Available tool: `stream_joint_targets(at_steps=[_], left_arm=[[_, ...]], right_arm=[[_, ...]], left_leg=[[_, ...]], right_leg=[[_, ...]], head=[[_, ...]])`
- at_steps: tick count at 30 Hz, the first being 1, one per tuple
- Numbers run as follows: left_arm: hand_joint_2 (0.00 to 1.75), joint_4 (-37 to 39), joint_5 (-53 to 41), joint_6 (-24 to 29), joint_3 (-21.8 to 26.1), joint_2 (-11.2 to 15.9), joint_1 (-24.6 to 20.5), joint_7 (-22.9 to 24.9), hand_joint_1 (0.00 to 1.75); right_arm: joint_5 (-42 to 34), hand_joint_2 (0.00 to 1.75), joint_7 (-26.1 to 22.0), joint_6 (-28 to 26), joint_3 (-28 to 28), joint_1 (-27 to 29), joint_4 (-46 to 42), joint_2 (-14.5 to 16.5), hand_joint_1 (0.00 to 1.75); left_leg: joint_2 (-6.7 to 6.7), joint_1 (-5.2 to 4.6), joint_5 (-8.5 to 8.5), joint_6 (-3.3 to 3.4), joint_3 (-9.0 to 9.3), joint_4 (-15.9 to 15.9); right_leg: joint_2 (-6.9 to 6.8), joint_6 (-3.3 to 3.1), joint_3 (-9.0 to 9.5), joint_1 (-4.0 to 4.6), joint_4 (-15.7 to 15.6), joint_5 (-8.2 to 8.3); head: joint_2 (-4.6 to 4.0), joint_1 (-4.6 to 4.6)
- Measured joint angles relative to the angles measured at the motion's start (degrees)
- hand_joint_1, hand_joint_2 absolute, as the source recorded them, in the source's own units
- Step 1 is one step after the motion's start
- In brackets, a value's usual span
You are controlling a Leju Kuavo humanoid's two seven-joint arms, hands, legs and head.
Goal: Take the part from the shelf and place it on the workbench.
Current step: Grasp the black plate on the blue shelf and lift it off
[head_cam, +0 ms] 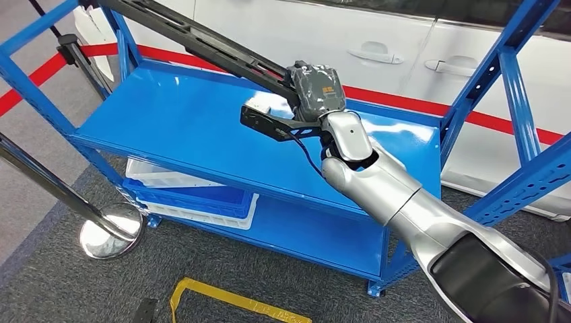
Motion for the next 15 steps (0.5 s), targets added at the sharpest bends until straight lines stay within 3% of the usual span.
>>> stream_joint_targets(at_steps=[1,2,3,6,8,11,13,15], left_arm=[[1.75,0.0,0.26,0.39,0.0,-0.02,0.02,0.18,0.0],[1.75,0.0,0.5,0.77,0.0,-0.05,0.04,0.33,0.0],[1.75,0.0,0.69,1.08,0.0,-0.08,0.06,0.45,0.0],[1.75,0.0,1.02,1.85,0.0,-0.21,0.09,0.67,0.0],[1.75,0.01,1.13,2.54,0.0,-0.25,0.13,1.09,0.0],[1.75,0.02,1.23,3.56,0.0,-0.35,0.22,2.11,0.0],[1.75,0.02,1.2,4.03,0.0,-0.53,0.2,2.44,0.0],[1.75,0.02,1.07,4.55,0.0,-0.61,0.14,2.62,0.0]], right_arm=[[-0.39,1.75,0.13,-0.55,-0.3,0.11,-1.97,-0.46,1.75],[-0.88,1.75,0.24,-1.03,-0.59,0.24,-3.94,-0.94,1.75],[-1.38,1.75,0.31,-1.46,-0.89,0.35,-5.86,-1.44,1.75],[-2.14,1.75,0.46,-3.11,-2.08,0.39,-11.06,-2.81,1.75],[-2.32,1.75,0.51,-4.55,-3.08,0.46,-14.27,-3.5,1.75],[-2.82,1.75,0.74,-5.34,-4.44,0.72,-18.67,-4.58,1.75],[-2.97,1.75,0.88,-5.43,-5.15,0.79,-20.93,-5.1,1.75],[-2.66,1.75,0.89,-6.01,-5.76,1.03,-22.96,-5.53,1.75]], left_leg=[[0.02,-0.04,-0.09,0.13,0.02,0.09],[0.01,-0.05,-0.21,0.21,0.06,0.2],[-0.03,-0.04,-0.35,0.23,0.11,0.37],[-0.23,-0.1,-1.01,-0.19,0.06,1.29],[-0.29,-0.21,-1.24,-0.73,-0.31,1.78],[-0.23,-0.16,-1.24,-1.49,-0.48,1.82],[-0.16,-0.09,-3.18,-2.06,-1.45,4.25],[-0.11,0.07,-6.75,-2.65,-4.05,10.67]], right_leg=[[-0.01,0.07,-1.6,-0.02,3.3,-1.07],[-0.02,0.11,-2.49,-0.05,5.01,-1.12],[-0.03,0.11,-2.31,-0.08,4.45,-0.02],[-0.11,-0.33,2.31,-0.01,-5.59,5.13],[-0.03,-0.76,3.98,0.23,-9.31,5.86],[0.15,-1.46,4.09,0.2,-9.89,6.04],[0.09,-1.99,4.28,-0.14,-10.35,6.37],[0.06,-2.22,4.3,-0.22,-10.48,6.53]], head=[[0.0,0.01],[0.0,0.01],[0.0,0.03],[0.0,0.1],[0.0,0.05],[0.0,0.03],[0.0,-0.16],[0.0,-0.34]])
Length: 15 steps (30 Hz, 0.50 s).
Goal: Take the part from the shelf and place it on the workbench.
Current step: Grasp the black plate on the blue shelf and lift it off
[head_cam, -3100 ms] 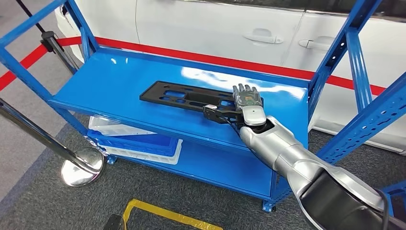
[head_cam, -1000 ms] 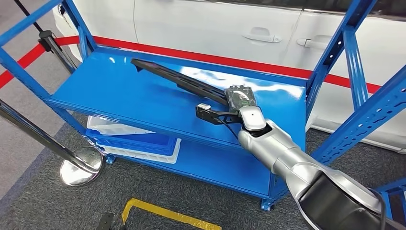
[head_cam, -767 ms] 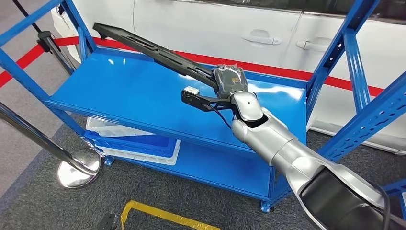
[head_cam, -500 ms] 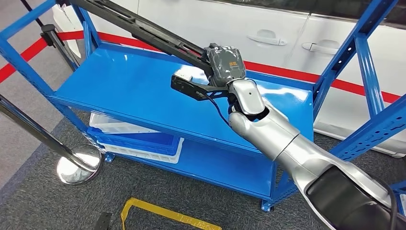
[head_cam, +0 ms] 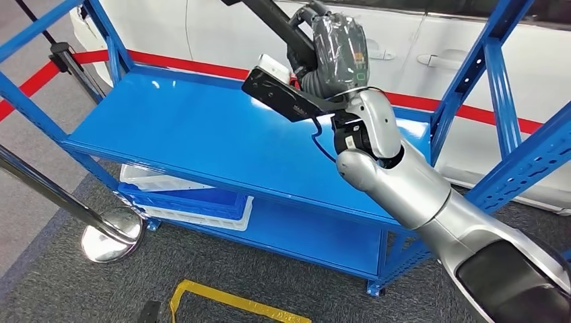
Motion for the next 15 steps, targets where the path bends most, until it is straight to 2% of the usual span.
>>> stream_joint_targets(at_steps=[1,2,3,4,5,7,8,11,12,13,14,15], left_arm=[[1.75,0.0,-0.1,0.21,0.0,0.0,0.0,0.13,0.0],[1.75,0.01,-0.2,0.33,0.0,0.0,0.04,0.25,0.0],[1.75,0.01,-0.25,0.4,0.0,-0.01,0.07,0.37,0.0],[1.75,0.01,-0.29,0.45,0.0,-0.01,0.08,0.42,0.0],[1.75,0.02,-0.3,0.47,0.0,-0.01,0.04,0.45,0.0],[1.75,0.02,-0.36,0.52,-0.01,-0.01,-0.13,0.47,0.0],[1.75,0.01,-0.4,0.53,-0.03,-0.01,-0.21,0.5,0.0],[1.75,0.02,-0.45,0.72,-0.22,-0.03,-0.22,0.51,0.0],[1.75,0.02,-0.44,0.92,-0.3,-0.05,-0.2,0.43,0.0],[1.75,0.02,-0.45,1.21,-0.36,-0.08,-0.22,0.32,0.0],[1.75,0.02,-0.48,1.54,-0.43,-0.11,-0.25,0.21,0.0],[1.75,0.02,-0.51,1.81,-0.56,-0.13,-0.27,0.14,0.0]], right_arm=[[0.23,1.75,-0.02,-0.39,-0.26,0.24,-0.91,-0.25,1.75],[0.41,1.75,-0.03,-0.74,-0.47,0.51,-1.71,-0.51,1.75],[0.52,1.75,-0.04,-0.96,-0.62,0.74,-2.43,-0.76,1.75],[0.56,1.75,-0.04,-1.04,-0.69,0.89,-3.03,-0.99,1.75],[0.56,1.75,-0.05,-1.06,-0.74,0.96,-3.61,-1.18,1.75],[0.57,1.75,-0.07,-1.1,-0.94,0.98,-4.68,-1.5,1.75],[0.58,1.75,-0.09,-1.16,-1.09,0.99,-5.19,-1.63,1.75],[0.8,1.75,-0.21,-1.42,-1.44,1.25,-6.7,-2.16,1.75],[0.96,1.75,-0.21,-1.53,-1.53,1.37,-7.24,-2.41,1.75],[1.11,1.75,-0.18,-1.68,-1.66,1.45,-7.79,-2.69,1.75],[1.14,1.75,-0.15,-1.89,-1.83,1.55,-8.32,-2.95,1.75],[0.89,1.75,-0.16,-2.23,-2.01,1.74,-8.88,-3.17,1.75]], left_leg=[[0.0,0.06,-1.36,-0.2,-1.41,3.43],[0.0,0.1,-1.86,-0.31,-2.29,5.62],[0.0,0.14,-1.31,-0.34,-2.22,5.81],[0.0,0.16,0.22,-0.28,-1.05,3.67],[0.0,0.18,2.16,-0.15,0.84,0.09],[-0.07,0.04,4.42,0.29,4.38,-6.86],[-0.12,-0.11,4.7,0.56,5.16,-8.61],[-0.12,-0.28,5.19,1.62,5.23,-9.81],[-0.03,-0.18,5.58,2.06,5.24,-10.15],[0.07,-0.08,5.96,2.5,5.2,-10.5],[0.16,0.0,6.26,2.83,5.1,-10.7],[0.18,-0.1,6.44,3.06,4.87,-10.71]], right_leg=[[-0.01,-0.02,-0.05,0.0,0.03,0.02],[-0.01,-0.03,-0.08,0.0,0.08,0.02],[0.0,-0.03,-0.09,0.0,0.14,0.03],[0.02,-0.02,-0.09,-0.02,0.21,0.03],[0.06,0.0,-0.07,-0.03,0.27,0.04],[0.13,0.28,-0.2,0.07,0.34,0.19],[0.16,0.58,-0.35,0.11,0.29,0.35],[0.17,1.71,-0.69,0.1,0.0,0.82],[0.12,2.0,-0.92,0.13,0.4,0.33],[0.07,2.19,-1.48,0.17,1.73,-0.88],[0.01,2.3,-2.39,0.18,4.01,-2.67],[-0.03,2.37,-3.77,0.21,7.61,-4.93]], head=[[0.0,0.0],[0.0,0.01],[0.0,0.01],[0.0,0.0],[0.0,0.0],[0.0,0.01],[0.0,0.03],[-0.01,0.07],[-0.01,0.09],[-0.01,0.17],[-0.01,0.26],[0.0,0.33]])
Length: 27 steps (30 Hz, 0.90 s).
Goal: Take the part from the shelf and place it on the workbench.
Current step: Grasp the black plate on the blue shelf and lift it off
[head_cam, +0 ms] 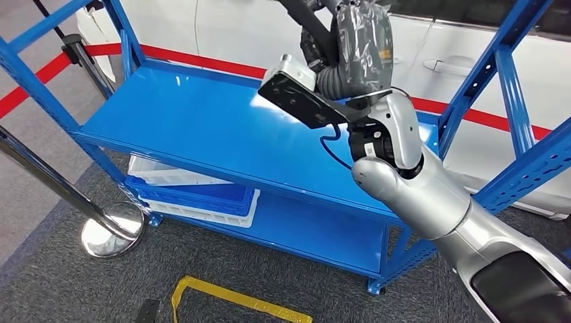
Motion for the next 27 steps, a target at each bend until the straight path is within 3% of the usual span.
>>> stream_joint_targets(at_steps=[2,3,4,6,8,12,14,17,18,19,20,23,24,27], left_arm=[[1.75,0.0,-0.02,0.39,-0.23,-0.02,0.05,-0.06,0.0],[1.75,0.0,0.03,0.49,-0.31,-0.02,0.08,-0.1,0.0],[1.75,0.0,0.11,0.54,-0.33,-0.02,0.09,-0.17,0.0],[1.75,0.0,0.32,0.6,-0.36,-0.04,0.08,-0.39,0.0],[1.75,0.0,0.45,0.6,-0.43,-0.06,0.04,-0.67,0.0],[1.75,0.0,0.45,0.62,-0.61,-0.12,0.11,-1.86,0.0],[1.75,0.0,0.46,0.61,-0.65,-0.25,0.08,-2.44,0.0],[1.75,0.0,0.57,0.57,-0.71,-0.32,0.04,-2.84,0.0],[1.75,0.0,0.6,0.55,-0.72,-0.32,0.06,-2.87,0.0],[1.75,0.0,0.62,0.51,-0.73,-0.33,0.06,-2.91,0.0],[1.75,0.0,0.67,0.49,-0.73,-0.34,0.04,-2.94,0.0],[1.75,0.0,1.14,0.46,-0.73,-0.32,-0.19,-2.99,0.0],[1.75,0.0,1.35,0.46,-0.73,-0.28,-0.32,-3.01,0.0],[1.75,0.0,1.72,0.47,-0.73,-0.18,-0.44,-3.06,0.0]], right_arm=[[-0.86,1.75,-0.2,-0.65,-0.26,0.59,-0.97,-0.38,1.75],[-1.36,1.75,-0.33,-0.91,-0.31,0.91,-1.37,-0.55,1.75],[-1.76,1.75,-0.42,-1.03,-0.33,1.11,-1.67,-0.69,1.75],[-2.48,1.75,-0.68,-1.14,-0.43,1.3,-2.27,-0.94,1.75],[-3.36,1.75,-1.36,-1.42,-0.59,1.34,-3.02,-1.09,1.75],[-5.96,1.75,-3.84,-2.68,-0.71,1.77,-3.77,-1.16,1.75],[-6.43,1.75,-4.77,-3.14,-0.71,1.96,-3.82,-1.16,1.75],[-6.16,1.75,-5.36,-3.67,-0.73,2.09,-3.92,-1.16,1.75],[-5.94,1.75,-5.38,-3.76,-0.73,2.22,-3.92,-1.18,1.75],[-5.76,1.75,-5.38,-3.8,-0.73,2.37,-3.92,-1.19,1.75],[-5.76,1.75,-5.34,-3.7,-0.73,2.51,-3.92,-1.2,1.75],[-6.96,1.75,-4.92,-2.01,-0.76,2.5,-4.15,-1.25,1.75],[-7.41,1.75,-4.68,-1.24,-0.79,2.43,-4.26,-1.28,1.75],[-7.94,1.75,-4.1,-0.26,-0.85,2.37,-4.38,-1.37,1.75]], left_leg=[[0.05,-0.1,0.26,0.17,-0.54,0.18],[0.07,-0.11,0.4,0.16,-0.81,0.31],[0.08,-0.1,0.49,0.1,-1.04,0.48],[0.06,-0.08,0.57,-0.11,-1.55,1.07],[0.0,-0.29,0.7,-0.67,-2.33,1.86],[-0.09,-0.26,1.35,-2.19,-3.24,1.99],[-0.07,-0.15,-0.79,-2.82,-4.34,4.07],[-0.03,-0.02,-7.36,-3.39,-7.61,13.81],[-0.04,-0.02,-8.36,-3.39,-7.96,15.99],[-0.04,-0.05,-8.37,-3.29,-7.38,16.3],[-0.04,-0.12,-7.48,-3.03,-5.61,14.37],[-0.01,-0.65,-4.47,-1.59,1.68,3.49],[0.01,-0.91,-4.11,-1.14,2.71,1.58],[0.02,-1.21,-2.85,-0.17,2.78,0.21]], right_leg=[[-0.02,0.1,-2.48,-0.04,7.0,-3.31],[-0.03,0.13,-2.76,-0.07,8.56,-3.63],[-0.06,0.14,-1.77,-0.13,7.47,-2.73],[-0.12,0.02,2.56,-0.24,0.42,0.33],[-0.09,-0.25,5.62,-0.11,-5.38,1.97],[-0.01,-1.5,5.36,0.03,-6.61,2.99],[-0.18,-2.26,4.79,-0.2,-6.91,3.81],[-0.28,-2.79,3.38,-0.09,-6.97,4.92],[-0.27,-2.8,2.87,-0.01,-6.96,5.3],[-0.26,-2.8,2.4,0.08,-6.96,5.67],[-0.24,-2.78,1.98,0.18,-6.96,6.05],[-0.23,-2.54,1.15,0.39,-7.02,7.1],[-0.28,-2.26,1.03,0.33,-7.11,7.42],[-0.48,-1.17,1.01,0.1,-7.72,8.38]], head=[[0.0,0.07],[0.0,0.07],[0.0,0.07],[0.0,0.07],[0.0,0.02],[0.0,-0.01],[0.0,-0.07],[0.0,-0.24],[0.0,-0.25],[0.0,-0.24],[0.0,-0.25],[0.0,-0.19],[0.0,-0.22],[0.0,-0.31]])
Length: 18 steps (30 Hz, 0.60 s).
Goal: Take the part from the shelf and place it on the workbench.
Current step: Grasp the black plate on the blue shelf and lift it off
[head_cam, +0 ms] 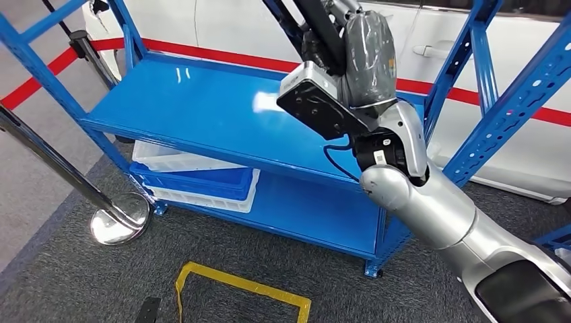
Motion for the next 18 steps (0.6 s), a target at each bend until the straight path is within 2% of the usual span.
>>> stream_joint_targets(at_steps=[1,2,3,5,6,7,8,9,10,11,12,13,16,17,18], left_arm=[[1.75,0.0,0.05,0.0,0.0,0.02,0.04,0.0,0.0],[1.75,0.0,0.1,0.0,0.0,0.04,0.05,0.01,0.0],[1.75,0.0,0.17,0.0,0.0,0.03,0.03,0.03,0.0],[1.75,0.0,0.37,0.0,0.0,-0.01,-0.01,0.1,0.0],[1.75,0.0,0.48,0.0,0.0,-0.02,0.02,0.16,0.0],[1.75,0.0,0.56,0.0,0.0,-0.03,0.05,0.24,0.0],[1.75,0.0,0.63,0.0,0.0,-0.05,0.07,0.32,0.0],[1.75,0.0,0.7,0.0,0.0,-0.08,0.08,0.39,0.0],[1.75,0.0,0.79,0.0,0.0,-0.09,0.07,0.43,0.0],[1.75,0.0,0.87,0.0,0.0,-0.1,0.05,0.45,0.0],[1.75,0.0,0.92,0.0,0.0,-0.1,0.06,0.45,0.0],[1.75,0.0,0.96,0.0,0.0,-0.09,0.05,0.46,0.0],[1.75,0.01,0.97,0.0,0.0,-0.13,0.19,0.56,0.0],[1.75,0.02,0.97,0.0,0.0,-0.15,0.27,0.59,0.0],[1.75,0.02,0.97,0.0,0.0,-0.17,0.33,0.61,0.0]], right_arm=[[-0.12,1.75,0.05,-0.16,-0.03,0.01,-0.01,-0.03,1.75],[-0.28,1.75,0.05,-0.5,-0.09,0.01,-0.05,-0.09,1.75],[-0.45,1.75,0.02,-0.97,-0.17,0.02,-0.16,-0.15,1.75],[-0.66,1.75,-0.03,-1.96,-0.31,0.18,-0.4,-0.32,1.75],[-0.64,1.75,-0.01,-2.33,-0.33,0.36,-0.53,-0.43,1.75],[-0.58,1.75,0.04,-2.52,-0.34,0.58,-0.63,-0.55,1.75],[-0.5,1.75,0.14,-2.57,-0.34,0.77,-0.74,-0.68,1.75],[-0.42,1.75,0.3,-2.56,-0.35,0.9,-0.85,-0.8,1.75],[-0.37,1.75,0.46,-2.55,-0.37,0.96,-0.94,-0.91,1.75],[-0.35,1.75,0.6,-2.54,-0.39,0.99,-1.02,-1.0,1.75],[-0.33,1.75,0.7,-2.54,-0.42,1.01,-1.17,-1.07,1.75],[-0.31,1.75,0.75,-2.54,-0.48,1.02,-1.31,-1.11,1.75],[-0.26,1.75,0.85,-2.5,-0.62,1.06,-1.53,-1.2,1.75],[-0.26,1.75,0.88,-2.47,-0.63,1.04,-1.55,-1.2,1.75],[-0.26,1.75,0.91,-2.44,-0.63,0.99,-1.57,-1.2,1.75]], left_leg=[[0.14,0.15,0.77,0.24,0.07,-0.67],[0.29,0.32,1.65,0.55,0.01,-1.38],[0.44,0.52,2.46,0.74,-0.21,-1.94],[0.57,0.51,3.51,0.96,-1.4,-2.03],[0.59,0.53,3.9,0.91,-2.06,-1.88],[0.6,0.6,4.24,0.8,-2.74,-1.65],[0.61,0.71,4.52,0.63,-3.42,-1.3],[0.61,0.87,4.75,0.43,-4.15,-0.83],[0.6,1.03,4.9,0.18,-4.86,-0.21],[0.56,1.13,5.02,-0.13,-5.57,0.37],[0.52,1.17,5.15,-0.44,-6.09,0.86],[0.47,1.13,5.33,-0.8,-6.46,1.22],[0.33,1.25,6.11,-2.02,-7.08,1.32],[0.31,1.38,5.42,-2.39,-7.53,1.81],[0.3,1.47,3.74,-2.69,-8.21,3.29]], right_leg=[[0.01,0.31,-0.11,0.02,0.03,-0.26],[0.03,0.6,-0.46,0.07,0.83,-1.43],[0.05,0.81,-1.17,0.07,2.91,-3.57],[0.05,1.21,-3.14,-0.17,9.86,-8.85],[0.05,1.43,-3.81,-0.31,13.12,-10.53],[0.04,1.67,-3.72,-0.47,14.86,-11.13],[0.03,1.92,-2.53,-0.66,14.33,-10.66],[0.02,2.15,-0.29,-0.87,11.76,-9.51],[0.01,2.36,2.47,-1.09,7.78,-8.57],[0.08,2.4,4.82,-1.07,4.34,-7.88],[0.22,2.18,6.17,-0.98,2.08,-7.36],[0.37,1.86,6.59,-0.85,1.02,-7.34],[0.54,0.44,5.61,-0.68,0.89,-6.39],[0.49,-0.04,5.19,-0.74,0.82,-5.88],[0.44,-0.46,4.71,-0.83,0.71,-5.34]], head=[[0.0,0.05],[0.0,0.07],[0.0,0.15],[0.0,0.23],[0.0,0.25],[0.0,0.26],[0.0,0.28],[0.0,0.29],[0.0,0.32],[0.0,0.36],[0.0,0.38],[0.0,0.42],[0.0,0.46],[0.0,0.44],[0.0,0.4]])
